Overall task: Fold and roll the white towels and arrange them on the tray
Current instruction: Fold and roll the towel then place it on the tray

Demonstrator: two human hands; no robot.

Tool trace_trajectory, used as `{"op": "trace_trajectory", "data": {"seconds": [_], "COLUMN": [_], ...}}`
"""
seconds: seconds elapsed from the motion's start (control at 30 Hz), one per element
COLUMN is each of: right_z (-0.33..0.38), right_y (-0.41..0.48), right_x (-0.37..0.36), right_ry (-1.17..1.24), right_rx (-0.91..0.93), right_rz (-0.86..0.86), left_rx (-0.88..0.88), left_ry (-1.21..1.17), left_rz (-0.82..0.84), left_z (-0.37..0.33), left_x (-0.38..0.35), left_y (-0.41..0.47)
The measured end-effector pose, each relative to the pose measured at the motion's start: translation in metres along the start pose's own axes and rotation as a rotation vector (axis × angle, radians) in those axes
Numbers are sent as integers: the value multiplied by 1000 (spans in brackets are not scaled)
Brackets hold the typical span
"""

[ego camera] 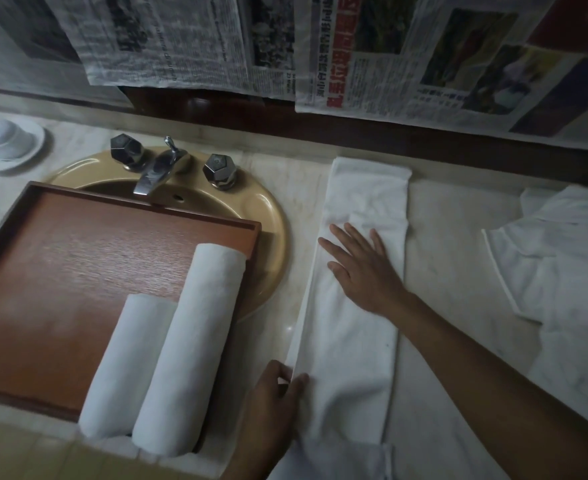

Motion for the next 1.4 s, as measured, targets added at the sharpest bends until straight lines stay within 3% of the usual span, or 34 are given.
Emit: {"op": "trace_trajectory", "data": {"seconds": [0.4, 0.53, 0.63, 0.73, 0.9, 0.97, 1.03, 1.13, 1.23, 1.27, 1.4], "right_z": [4, 46, 79, 81, 74, 72, 72, 73, 74, 73, 74], "right_y": [-2, -35, -76, -92, -87, -87, -86, -86, -86, -86, -85], "right_x": [4, 21, 6, -3, -4, -3, -2, 0, 0, 0, 0], "right_ry": [1, 61, 68, 40, 44, 52, 48, 45, 57, 62, 58], "right_rx": [-43, -62, -55, -72, -61, -55, -55, -57, -56, -55, -50], "right_rz": [-25, -195, -113, -53, -28, -32, -34, -37, -38, -38, -28], "left_rx": [-70, -57, -78, -81, -97, -94, -51, -33, -149, -139, -46], "left_ry": [177, 153, 133, 138, 310, 128, -78, -142, 225, 248, -34], "left_rz": [-188, -171, -153, -45, 283, 485, 566, 484, 296, 269, 317], "left_z": [5, 6, 3, 6, 17, 22, 26, 41, 55, 60, 76], "left_x": [7, 8, 9, 7, -4, -9, -5, 3, 12, 15, 15], "left_y": [6, 8, 8, 1, -18, -29, -36, -37, -38, -40, -48]}}
Point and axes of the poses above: each hand's wrist, its own y-axis towards the middle knuckle, its own x-axis out of the back of the hand, z = x × y, the point moved 7 cm from there along y, towards the middle knuckle, and after that the axes turned 8 degrees about x, right-handed, at the moved point
